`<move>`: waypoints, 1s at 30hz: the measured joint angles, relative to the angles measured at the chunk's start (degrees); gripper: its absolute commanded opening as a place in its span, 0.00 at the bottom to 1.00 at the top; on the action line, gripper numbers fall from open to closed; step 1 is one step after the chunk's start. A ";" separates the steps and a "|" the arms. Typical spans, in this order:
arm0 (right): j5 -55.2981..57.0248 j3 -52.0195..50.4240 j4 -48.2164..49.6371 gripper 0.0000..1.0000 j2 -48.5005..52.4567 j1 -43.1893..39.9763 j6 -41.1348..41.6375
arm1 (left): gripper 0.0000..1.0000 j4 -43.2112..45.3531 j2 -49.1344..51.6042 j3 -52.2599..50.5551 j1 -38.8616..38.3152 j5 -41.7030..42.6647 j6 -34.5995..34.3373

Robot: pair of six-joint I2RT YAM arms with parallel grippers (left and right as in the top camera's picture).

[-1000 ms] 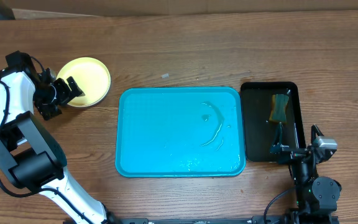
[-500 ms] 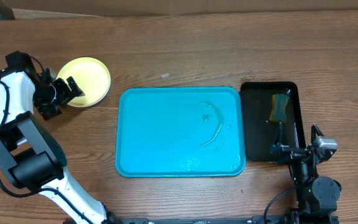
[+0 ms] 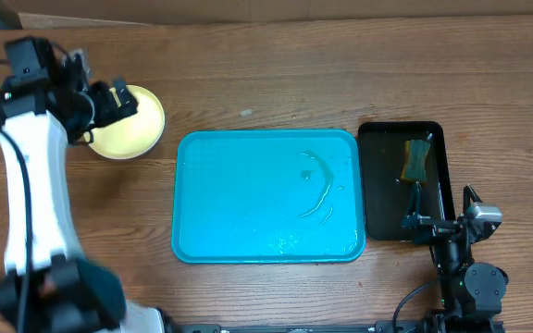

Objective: Clean dirty plates on tray and stack at the side

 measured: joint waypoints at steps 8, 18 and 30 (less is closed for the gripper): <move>0.00 0.00 0.00 1.00 0.00 0.02 0.00 | 1.00 -0.02 -21.20 0.00 -6.23 0.07 0.02; 0.00 0.00 0.00 1.00 0.00 0.00 0.00 | 1.00 -1.86 -35.69 0.09 -6.21 -0.04 0.44; 0.00 0.00 -0.02 1.00 -0.02 0.00 0.00 | 1.00 -9.94 -52.68 -20.33 -7.34 -0.72 0.61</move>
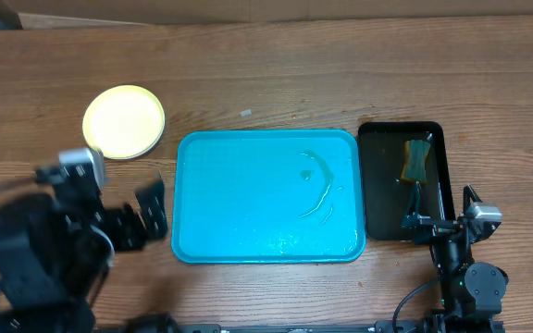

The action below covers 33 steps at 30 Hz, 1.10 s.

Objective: Clean dirty plates on tray and stack at the side

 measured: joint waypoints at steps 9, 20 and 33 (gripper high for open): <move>-0.02 0.00 -0.02 1.00 0.02 0.00 0.00 | 1.00 22.73 -17.22 -28.15 0.00 -0.20 -1.25; -0.02 0.00 0.02 1.00 0.02 0.02 -0.02 | 1.00 66.29 -32.68 -52.35 0.00 -0.15 -7.85; 0.00 0.00 -0.02 1.00 0.02 0.02 -0.04 | 1.00 77.99 -41.27 -65.51 0.00 -0.15 -9.33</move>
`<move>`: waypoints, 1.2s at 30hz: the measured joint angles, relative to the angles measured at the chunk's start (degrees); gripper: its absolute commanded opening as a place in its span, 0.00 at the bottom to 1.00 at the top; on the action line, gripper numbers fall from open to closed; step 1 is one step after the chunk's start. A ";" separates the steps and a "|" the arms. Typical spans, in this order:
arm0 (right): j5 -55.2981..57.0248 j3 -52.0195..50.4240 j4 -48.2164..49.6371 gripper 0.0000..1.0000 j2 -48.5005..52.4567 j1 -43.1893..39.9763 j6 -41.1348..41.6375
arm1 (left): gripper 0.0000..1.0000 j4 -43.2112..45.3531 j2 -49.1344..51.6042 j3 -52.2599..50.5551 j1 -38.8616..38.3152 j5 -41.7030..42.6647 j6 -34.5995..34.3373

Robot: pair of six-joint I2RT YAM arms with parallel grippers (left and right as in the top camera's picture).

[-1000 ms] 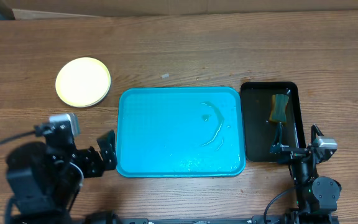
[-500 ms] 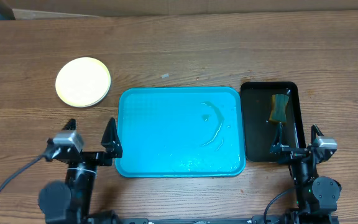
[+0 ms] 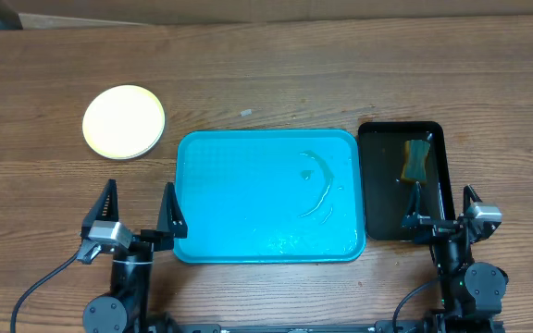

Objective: Clean dirty plates on tray and stack at the side

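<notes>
A pale yellow plate [image 3: 123,122] lies flat on the wooden table, left of and behind the blue tray [image 3: 248,185]. No plate is on the tray; only wet streaks [image 3: 317,190] show on its right half. My left gripper [image 3: 137,209] stands open at the front left, just off the tray's front left corner, holding nothing. At the front right my right gripper [image 3: 440,211] is open and empty, over the front end of a black tray [image 3: 433,129]. A yellow-green sponge [image 3: 415,159] lies in that black tray.
The black tray sits right against the blue tray's right side. A tiny scrap [image 3: 245,113] lies on the table behind the blue tray. A cardboard edge [image 3: 248,18] runs along the table's far side.
My left arm was a blur at the front left, its gripper by the tray's left edge. Now it stands still at the front edge, fingers spread wide. Plate, sponge and right arm have not moved.
At first my left arm reached to the back left, its gripper at the yellow plate's left rim. A second later the plate lay free in that same spot and the arm was back at the front left. Now the arm is at rest there, open.
</notes>
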 measured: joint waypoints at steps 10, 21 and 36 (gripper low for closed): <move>-0.02 0.00 0.02 1.00 0.00 0.00 0.04 | 1.00 0.44 -0.96 -5.53 -1.86 -0.76 -0.04; 0.00 0.00 0.04 1.00 -0.02 0.00 0.02 | 1.00 -13.62 -0.96 -6.86 -2.25 -5.64 4.50; 0.00 0.00 0.04 1.00 -0.02 0.00 0.02 | 1.00 -13.68 -1.07 -6.86 -2.62 -6.86 16.41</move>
